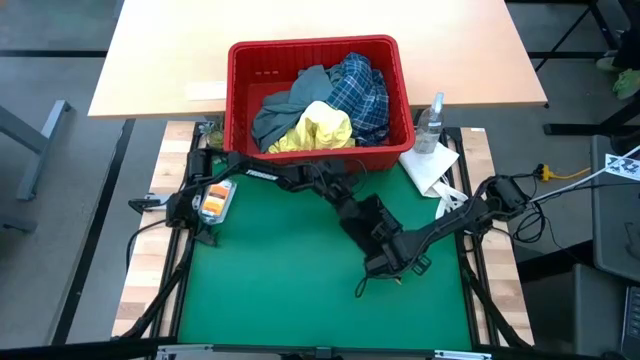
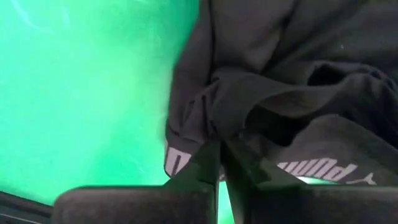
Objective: Fold Laundry from Bin
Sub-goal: Fold the black underwear shorts
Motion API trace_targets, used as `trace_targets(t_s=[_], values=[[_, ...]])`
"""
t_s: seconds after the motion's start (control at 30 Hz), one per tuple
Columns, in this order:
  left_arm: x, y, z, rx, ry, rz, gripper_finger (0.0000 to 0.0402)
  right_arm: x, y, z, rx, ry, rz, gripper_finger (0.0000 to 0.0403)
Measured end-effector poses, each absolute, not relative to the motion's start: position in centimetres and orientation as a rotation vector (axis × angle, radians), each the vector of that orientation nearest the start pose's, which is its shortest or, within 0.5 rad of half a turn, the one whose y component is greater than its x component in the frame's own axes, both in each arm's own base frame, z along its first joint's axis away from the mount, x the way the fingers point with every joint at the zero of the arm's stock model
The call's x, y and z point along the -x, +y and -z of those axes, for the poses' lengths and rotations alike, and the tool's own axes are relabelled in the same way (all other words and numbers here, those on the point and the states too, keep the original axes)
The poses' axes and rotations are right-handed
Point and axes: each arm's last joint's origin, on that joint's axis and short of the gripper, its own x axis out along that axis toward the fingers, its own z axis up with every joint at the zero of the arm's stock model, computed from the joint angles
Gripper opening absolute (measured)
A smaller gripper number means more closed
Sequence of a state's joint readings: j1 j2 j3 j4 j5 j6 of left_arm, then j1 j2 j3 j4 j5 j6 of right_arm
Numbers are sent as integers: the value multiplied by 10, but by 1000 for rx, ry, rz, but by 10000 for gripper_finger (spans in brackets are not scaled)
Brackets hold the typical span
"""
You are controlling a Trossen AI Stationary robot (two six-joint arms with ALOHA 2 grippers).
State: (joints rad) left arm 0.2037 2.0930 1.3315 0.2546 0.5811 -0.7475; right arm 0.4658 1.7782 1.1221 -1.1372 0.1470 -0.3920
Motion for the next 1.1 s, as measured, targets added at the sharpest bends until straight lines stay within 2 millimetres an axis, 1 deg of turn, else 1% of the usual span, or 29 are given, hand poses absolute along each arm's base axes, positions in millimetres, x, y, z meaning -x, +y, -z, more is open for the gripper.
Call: trace_targets(t_s=[0.1, 0.27, 0.4, 0.5, 0.6, 0.7, 0.83, 0.93, 1.03, 1.1], values=[[-444, 78, -162, 855, 587, 217, 147, -252, 134, -166, 860, 1654, -599, 18], [-443, 80, -162, 726, 566, 264, 129, -240, 149, -166, 920, 1660, -642, 13], [-444, 78, -162, 649, 555, 295, 115, -232, 154, -168, 920, 1691, -586, 13], [-444, 73, -163, 604, 552, 342, 104, -228, 153, -171, 917, 1715, -510, 14], [-446, 59, -161, 560, 571, 359, 94, -226, 150, -176, 897, 1729, -427, 14], [-445, 40, -154, 454, 625, 319, 87, -225, 148, -177, 892, 1732, -360, 14], [-446, 16, -150, 289, 657, 214, 86, -225, 148, -177, 887, 1731, -358, 14], [-447, 1, -149, 191, 659, 146, 86, -225, 149, -177, 860, 1746, -388, 15], [-447, -12, -149, 127, 652, 117, 86, -224, 150, -177, 838, 1754, -406, 18], [-447, -19, -149, 107, 653, 92, 85, -224, 150, -177, 830, 1756, -398, 31]])
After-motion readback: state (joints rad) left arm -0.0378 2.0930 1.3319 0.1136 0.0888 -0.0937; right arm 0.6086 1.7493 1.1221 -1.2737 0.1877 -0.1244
